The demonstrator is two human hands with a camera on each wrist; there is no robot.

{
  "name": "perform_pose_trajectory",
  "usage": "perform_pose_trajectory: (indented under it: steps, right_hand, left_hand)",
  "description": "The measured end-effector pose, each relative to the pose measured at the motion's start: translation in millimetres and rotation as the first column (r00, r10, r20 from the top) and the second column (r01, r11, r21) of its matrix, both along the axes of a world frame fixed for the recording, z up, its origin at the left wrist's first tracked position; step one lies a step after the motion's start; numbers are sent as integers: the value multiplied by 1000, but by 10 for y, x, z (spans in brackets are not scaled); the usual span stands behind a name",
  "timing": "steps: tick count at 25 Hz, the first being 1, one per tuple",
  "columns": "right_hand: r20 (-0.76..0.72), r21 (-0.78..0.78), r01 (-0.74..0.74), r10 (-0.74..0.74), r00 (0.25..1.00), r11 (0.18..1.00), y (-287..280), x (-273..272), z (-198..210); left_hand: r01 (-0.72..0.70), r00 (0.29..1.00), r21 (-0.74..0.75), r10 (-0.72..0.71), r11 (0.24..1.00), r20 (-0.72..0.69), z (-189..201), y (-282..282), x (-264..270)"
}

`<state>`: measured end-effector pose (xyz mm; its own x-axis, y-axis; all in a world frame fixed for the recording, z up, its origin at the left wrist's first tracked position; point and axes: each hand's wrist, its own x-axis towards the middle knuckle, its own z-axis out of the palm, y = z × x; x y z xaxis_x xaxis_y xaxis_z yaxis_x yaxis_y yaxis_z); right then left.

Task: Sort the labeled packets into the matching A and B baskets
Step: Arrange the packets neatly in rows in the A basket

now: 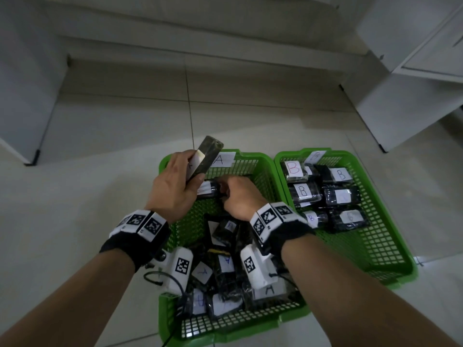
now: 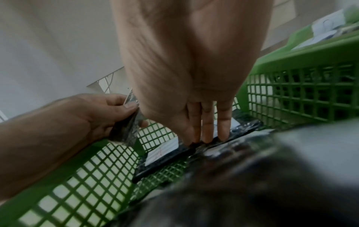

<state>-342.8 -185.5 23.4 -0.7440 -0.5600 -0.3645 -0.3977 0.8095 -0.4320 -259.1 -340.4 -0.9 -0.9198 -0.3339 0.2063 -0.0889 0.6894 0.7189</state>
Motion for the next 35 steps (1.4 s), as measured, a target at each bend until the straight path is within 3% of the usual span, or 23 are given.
perform_pose_trajectory:
  steps: [3,7,10,14,17,21,25,31,35]
  right_hand:
    - [0,-2,6,-6,1000,1000,101,-106,53]
    - [-98,201,-87,109,989,976,124,-223,41]
    - [-126,277,-125,165,978,953,122,-215,66]
    - [-173,388,-164,246,954,907,86,-218,136]
    - [-140,358,-134,195,971,924,175,-249,167]
    - [-40,322,-140,162,986,936,387,-186,106]
    - [-42,344,-182,209,977,921,437,-154,54]
    - [15,366,-205,215,976,908,464,-153,150]
    - [-39,303,-178,199,979,936,517,-178,444]
  left_hand:
    - [45,998,-64,-42,997,53,11,14,25]
    - [107,987,-97,-94,990,130,15,40,20]
    - [173,969,-219,-126,960,212,1,46,-21]
    - [168,963,-240,-107,956,248,42,99,-37]
    - [156,965,-234,-97,960,243,57,104,-12]
    - [96,975,-85,-76,992,210,90,58,31]
    - [86,985,-97,-71,991,155,93,54,38]
    - [91,981,-146,-63,985,185,75,46,39]
    - [140,965,-287,-66,948,254,70,54,20]
